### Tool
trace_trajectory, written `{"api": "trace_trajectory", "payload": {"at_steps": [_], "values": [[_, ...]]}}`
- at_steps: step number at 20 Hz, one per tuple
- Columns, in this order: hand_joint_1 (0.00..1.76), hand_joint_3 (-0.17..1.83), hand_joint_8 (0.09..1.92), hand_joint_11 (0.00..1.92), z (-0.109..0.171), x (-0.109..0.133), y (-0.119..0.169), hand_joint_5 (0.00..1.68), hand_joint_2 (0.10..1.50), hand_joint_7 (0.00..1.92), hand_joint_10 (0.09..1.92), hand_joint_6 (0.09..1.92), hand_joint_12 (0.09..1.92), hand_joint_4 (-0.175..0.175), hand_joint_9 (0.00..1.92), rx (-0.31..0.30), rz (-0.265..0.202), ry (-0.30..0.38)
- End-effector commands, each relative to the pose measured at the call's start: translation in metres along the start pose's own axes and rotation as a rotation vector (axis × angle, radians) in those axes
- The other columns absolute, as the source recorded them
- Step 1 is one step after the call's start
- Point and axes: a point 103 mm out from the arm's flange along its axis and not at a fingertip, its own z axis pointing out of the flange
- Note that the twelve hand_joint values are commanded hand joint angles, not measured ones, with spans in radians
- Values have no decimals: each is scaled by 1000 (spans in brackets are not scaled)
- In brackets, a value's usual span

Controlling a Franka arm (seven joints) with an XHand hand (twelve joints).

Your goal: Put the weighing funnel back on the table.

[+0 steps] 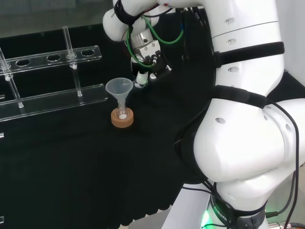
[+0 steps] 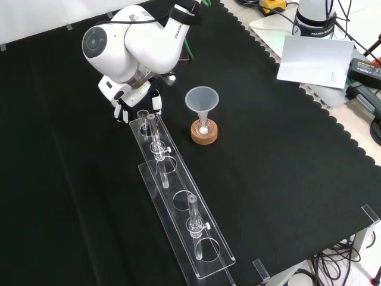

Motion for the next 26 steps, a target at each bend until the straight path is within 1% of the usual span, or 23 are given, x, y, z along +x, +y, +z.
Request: {"api": "trace_trajectory", "payload": {"at_steps": [1,15,24,26], "values": [[1108,644,656,874,2,0,2,1231,681,625,248,745,997,175,1004,5,-2,3],[1106,641,656,874,10,3,11,1226,685,615,248,752,997,175,1003,13,-19,6],[1105,638,658,874,12,3,13,1224,687,613,248,754,997,175,1003,0,-31,34],[1102,572,667,870,12,1,13,1222,721,604,250,729,1003,175,999,-4,-40,46]]}}
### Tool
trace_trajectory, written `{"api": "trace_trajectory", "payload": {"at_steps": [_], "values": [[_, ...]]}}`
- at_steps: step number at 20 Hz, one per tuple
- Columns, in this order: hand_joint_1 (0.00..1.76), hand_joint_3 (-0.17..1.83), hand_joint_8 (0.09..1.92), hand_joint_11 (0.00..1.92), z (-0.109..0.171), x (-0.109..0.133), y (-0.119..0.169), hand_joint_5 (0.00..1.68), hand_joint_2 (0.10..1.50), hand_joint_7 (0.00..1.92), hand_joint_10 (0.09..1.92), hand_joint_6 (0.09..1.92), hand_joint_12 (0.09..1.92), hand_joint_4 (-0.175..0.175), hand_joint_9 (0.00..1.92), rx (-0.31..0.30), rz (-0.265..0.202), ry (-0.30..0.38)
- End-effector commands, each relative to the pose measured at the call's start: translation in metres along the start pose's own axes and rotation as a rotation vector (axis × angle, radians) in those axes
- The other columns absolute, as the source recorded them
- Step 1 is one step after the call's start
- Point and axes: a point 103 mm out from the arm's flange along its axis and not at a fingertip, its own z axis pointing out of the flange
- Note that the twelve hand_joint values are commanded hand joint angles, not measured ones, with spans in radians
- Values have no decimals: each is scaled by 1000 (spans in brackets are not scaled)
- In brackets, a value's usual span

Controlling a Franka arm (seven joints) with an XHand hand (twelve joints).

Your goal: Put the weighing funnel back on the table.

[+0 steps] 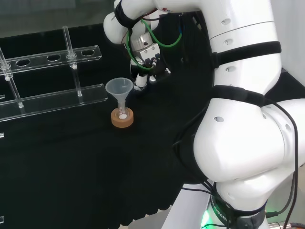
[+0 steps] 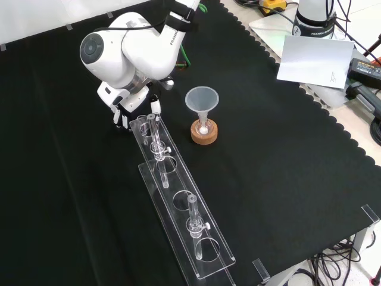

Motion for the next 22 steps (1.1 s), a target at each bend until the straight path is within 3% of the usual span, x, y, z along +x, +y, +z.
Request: {"api": "trace_trajectory", "payload": {"at_steps": [1,2,5,7,14,22], "values": [[1097,491,675,860,-1,-2,-2,1220,761,591,253,703,1014,175,991,-13,-20,32],[1091,397,684,847,-1,-3,-3,1209,811,577,257,691,1025,175,982,-20,-24,38],[965,309,692,813,-2,-4,-5,996,772,530,277,636,1044,53,944,-31,-35,47],[931,355,693,787,-2,-3,-6,842,722,499,302,654,1062,18,911,-33,-49,50],[898,417,683,689,-4,3,-12,534,666,433,345,612,1121,-7,833,-36,-78,49],[872,446,681,627,-30,0,-31,413,628,393,424,475,1171,-10,757,-95,-76,66]]}}
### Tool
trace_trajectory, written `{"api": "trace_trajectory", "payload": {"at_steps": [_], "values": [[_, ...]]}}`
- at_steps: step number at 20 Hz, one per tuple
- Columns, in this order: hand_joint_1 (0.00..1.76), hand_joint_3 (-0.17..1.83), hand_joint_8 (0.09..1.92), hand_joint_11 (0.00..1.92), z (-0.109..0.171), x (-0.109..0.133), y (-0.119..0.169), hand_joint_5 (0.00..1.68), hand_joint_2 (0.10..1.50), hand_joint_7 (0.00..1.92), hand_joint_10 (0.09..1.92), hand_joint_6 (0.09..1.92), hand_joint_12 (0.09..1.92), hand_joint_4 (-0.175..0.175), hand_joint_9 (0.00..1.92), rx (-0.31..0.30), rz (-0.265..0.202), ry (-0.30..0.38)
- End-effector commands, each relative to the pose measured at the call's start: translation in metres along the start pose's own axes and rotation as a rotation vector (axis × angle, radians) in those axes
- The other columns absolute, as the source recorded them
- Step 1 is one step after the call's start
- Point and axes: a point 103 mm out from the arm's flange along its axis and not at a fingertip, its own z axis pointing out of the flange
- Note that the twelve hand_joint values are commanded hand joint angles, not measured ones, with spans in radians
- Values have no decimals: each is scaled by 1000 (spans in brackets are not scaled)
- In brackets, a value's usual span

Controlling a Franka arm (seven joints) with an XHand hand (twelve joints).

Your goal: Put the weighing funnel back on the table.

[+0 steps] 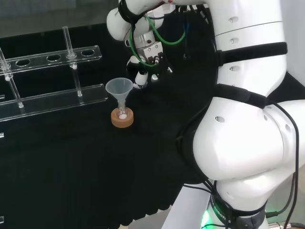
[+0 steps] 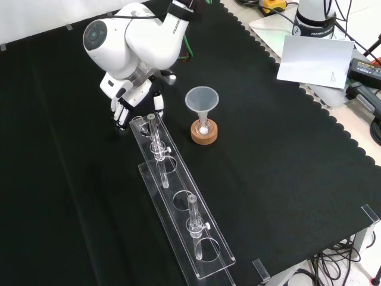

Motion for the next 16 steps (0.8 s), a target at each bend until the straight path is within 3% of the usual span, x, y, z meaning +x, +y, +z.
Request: {"api": "trace_trajectory", "payload": {"at_steps": [1,16], "values": [[868,447,681,617,-25,0,-18,413,626,387,436,458,1180,-9,745,-50,2,10],[822,446,670,507,-70,-2,-80,415,617,342,523,333,1265,2,643,-121,73,13]]}}
